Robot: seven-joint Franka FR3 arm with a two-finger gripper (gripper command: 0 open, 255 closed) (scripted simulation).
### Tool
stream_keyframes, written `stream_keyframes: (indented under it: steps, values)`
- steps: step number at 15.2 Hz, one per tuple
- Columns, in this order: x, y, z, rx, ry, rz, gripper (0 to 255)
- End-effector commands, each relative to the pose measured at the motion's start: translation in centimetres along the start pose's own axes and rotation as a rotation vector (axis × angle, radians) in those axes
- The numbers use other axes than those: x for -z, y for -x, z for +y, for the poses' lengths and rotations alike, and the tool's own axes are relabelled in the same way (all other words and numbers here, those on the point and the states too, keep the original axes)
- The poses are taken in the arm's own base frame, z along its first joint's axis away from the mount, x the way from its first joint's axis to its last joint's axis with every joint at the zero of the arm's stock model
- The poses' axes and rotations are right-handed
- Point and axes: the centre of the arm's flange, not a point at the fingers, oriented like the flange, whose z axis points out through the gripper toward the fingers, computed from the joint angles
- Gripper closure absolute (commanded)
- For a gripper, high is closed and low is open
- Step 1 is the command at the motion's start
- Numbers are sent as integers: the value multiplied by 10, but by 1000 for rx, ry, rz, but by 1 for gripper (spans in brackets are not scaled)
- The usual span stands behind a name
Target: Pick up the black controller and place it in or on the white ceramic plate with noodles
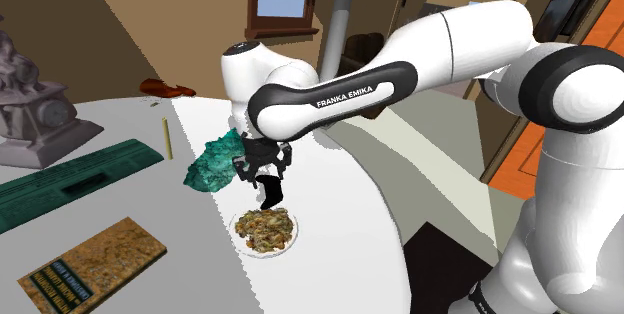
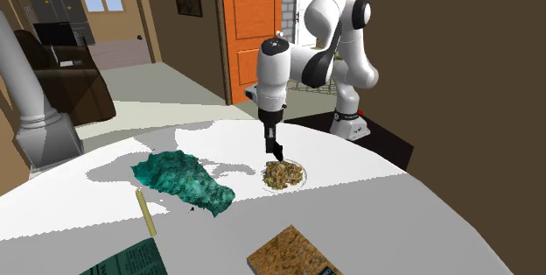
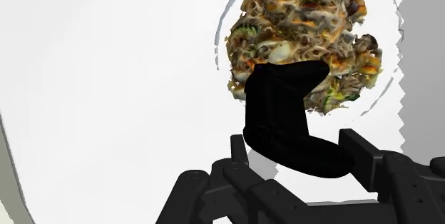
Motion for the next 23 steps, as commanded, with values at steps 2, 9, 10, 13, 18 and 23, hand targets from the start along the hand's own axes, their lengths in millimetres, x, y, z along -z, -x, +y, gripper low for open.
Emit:
stream_keyframes:
  steps: [2, 9, 10, 13, 18, 23]
  values:
    - [-9, 10, -12, -1, 0, 1, 255]
    - [-45, 11, -20, -1, 0, 1, 255]
    - [-50, 11, -21, -1, 0, 1, 255]
    - [-66, 12, -24, -1, 0, 1, 255]
    - [-76, 12, -27, -1, 0, 1, 255]
    - [-76, 12, -27, -1, 0, 1, 255]
